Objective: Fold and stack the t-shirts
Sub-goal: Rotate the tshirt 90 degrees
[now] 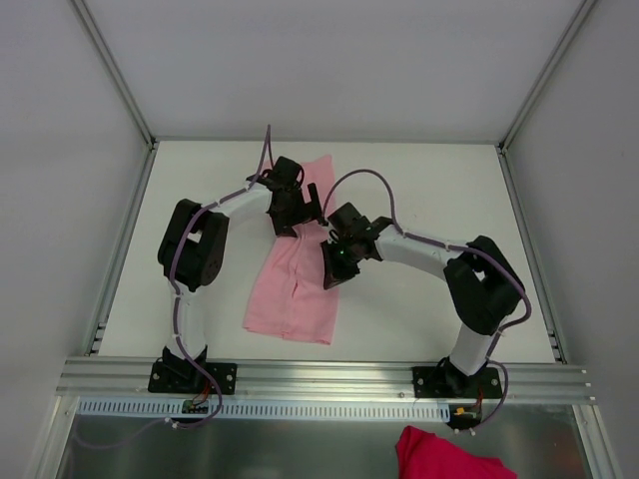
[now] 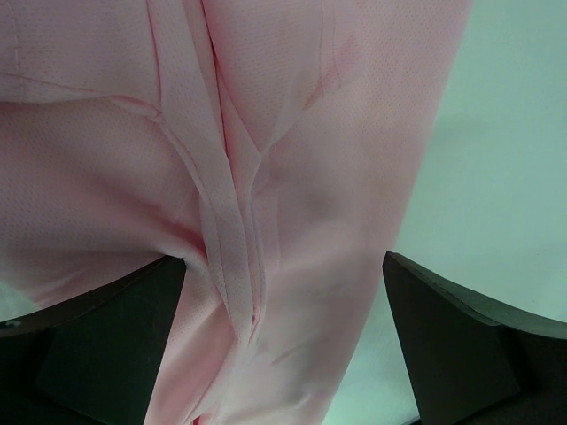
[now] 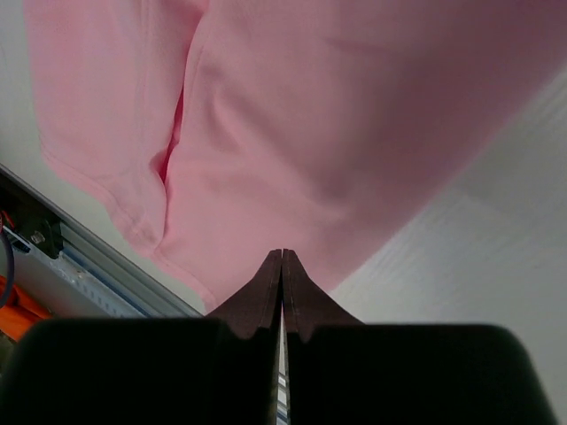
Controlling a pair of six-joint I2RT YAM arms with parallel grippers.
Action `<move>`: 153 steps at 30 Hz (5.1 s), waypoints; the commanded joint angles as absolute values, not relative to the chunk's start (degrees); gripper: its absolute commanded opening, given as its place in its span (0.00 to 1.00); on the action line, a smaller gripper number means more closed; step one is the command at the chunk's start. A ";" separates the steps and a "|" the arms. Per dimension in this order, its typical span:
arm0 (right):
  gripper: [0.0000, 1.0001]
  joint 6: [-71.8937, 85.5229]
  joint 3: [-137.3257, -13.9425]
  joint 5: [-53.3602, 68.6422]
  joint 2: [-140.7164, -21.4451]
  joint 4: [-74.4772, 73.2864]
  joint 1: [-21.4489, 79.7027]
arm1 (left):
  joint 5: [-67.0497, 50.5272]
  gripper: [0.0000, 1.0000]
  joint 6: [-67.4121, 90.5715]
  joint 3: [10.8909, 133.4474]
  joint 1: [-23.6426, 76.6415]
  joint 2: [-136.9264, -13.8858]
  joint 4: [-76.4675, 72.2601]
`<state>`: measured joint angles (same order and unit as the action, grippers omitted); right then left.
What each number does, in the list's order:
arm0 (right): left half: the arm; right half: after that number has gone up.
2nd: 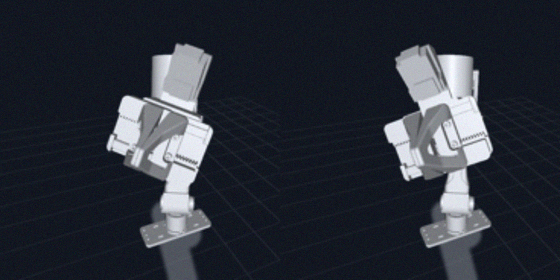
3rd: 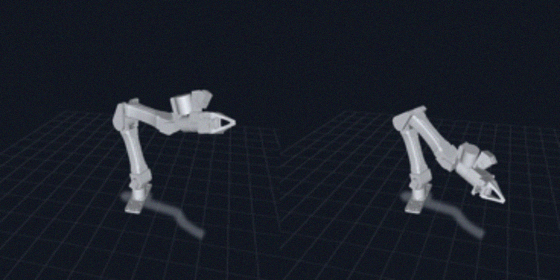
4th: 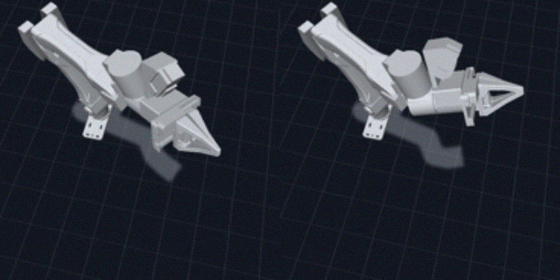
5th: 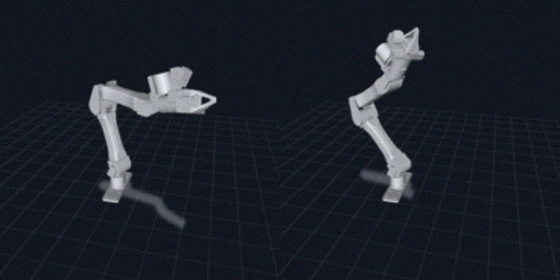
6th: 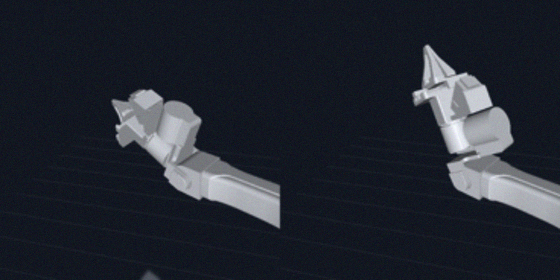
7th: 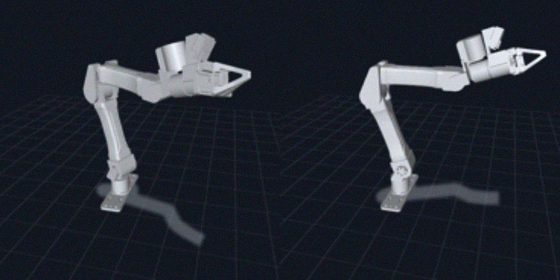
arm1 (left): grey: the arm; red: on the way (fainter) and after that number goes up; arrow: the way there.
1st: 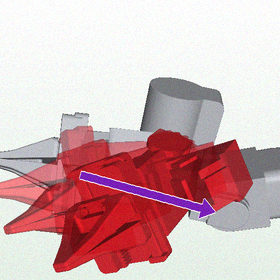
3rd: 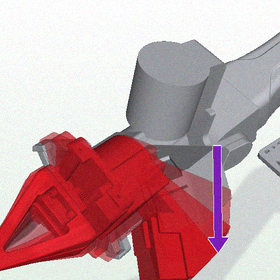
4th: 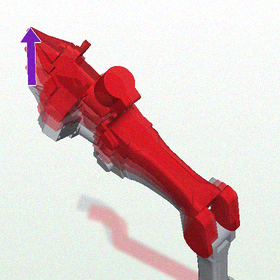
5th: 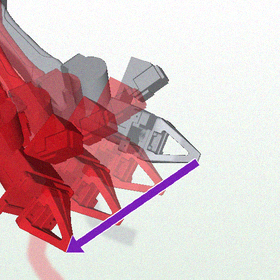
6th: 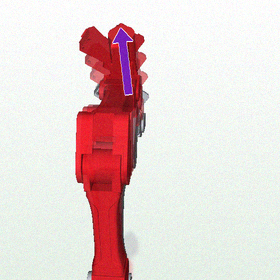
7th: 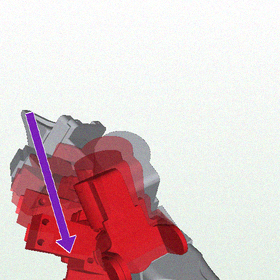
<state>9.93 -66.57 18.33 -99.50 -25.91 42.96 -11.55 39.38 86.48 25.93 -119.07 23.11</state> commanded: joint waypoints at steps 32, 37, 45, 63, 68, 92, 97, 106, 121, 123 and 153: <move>0.01 6.33 -57.40 6.51 -97.56 -21.18 48.25 | -12.04 0.99 37.18 88.33 26.02 -119.44 29.09; 0.01 5.27 -55.81 3.52 -97.56 -21.27 48.25 | -13.18 0.99 37.18 89.47 25.93 -120.41 29.53; 0.01 4.75 -55.02 -2.08 -98.17 -22.23 48.34 | -15.38 0.99 36.74 90.17 25.40 -120.50 29.44; 0.01 1.50 -58.10 -18.29 -98.53 -32.87 48.52 | -23.12 0.99 35.77 94.30 25.40 -124.10 28.04; 0.01 1.32 -57.39 -14.24 -98.17 -31.47 48.51 | -21.53 0.99 33.58 96.32 25.14 -122.87 28.04; 0.01 2.37 -53.62 -8.26 -89.48 -32.52 48.43 | -9.40 0.99 33.13 111.97 15.38 -129.46 31.21; 0.01 2.46 -53.44 -8.35 -88.42 -33.48 48.52 | -11.95 0.99 35.42 112.15 15.21 -132.80 29.71; 0.01 3.34 -51.60 -7.56 -87.28 -33.66 48.51 | -12.75 0.99 36.47 113.47 15.03 -136.49 27.16; 0.01 4.04 -50.10 -2.82 -86.57 -33.22 48.52 | -21.97 0.99 37.53 118.83 14.68 -142.29 22.06; 0.01 4.13 -50.01 -2.64 -86.75 -33.14 48.43 | -22.67 0.99 37.53 118.83 14.68 -142.38 21.19; 0.76 11.92 -48.79 -11.51 -75.07 -34.63 47.20 | -29.33 0.99 42.79 48.48 14.68 -79.39 5.03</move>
<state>7.01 -51.24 -11.68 -76.90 -35.05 47.59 -25.21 39.13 58.35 13.04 -82.32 8.32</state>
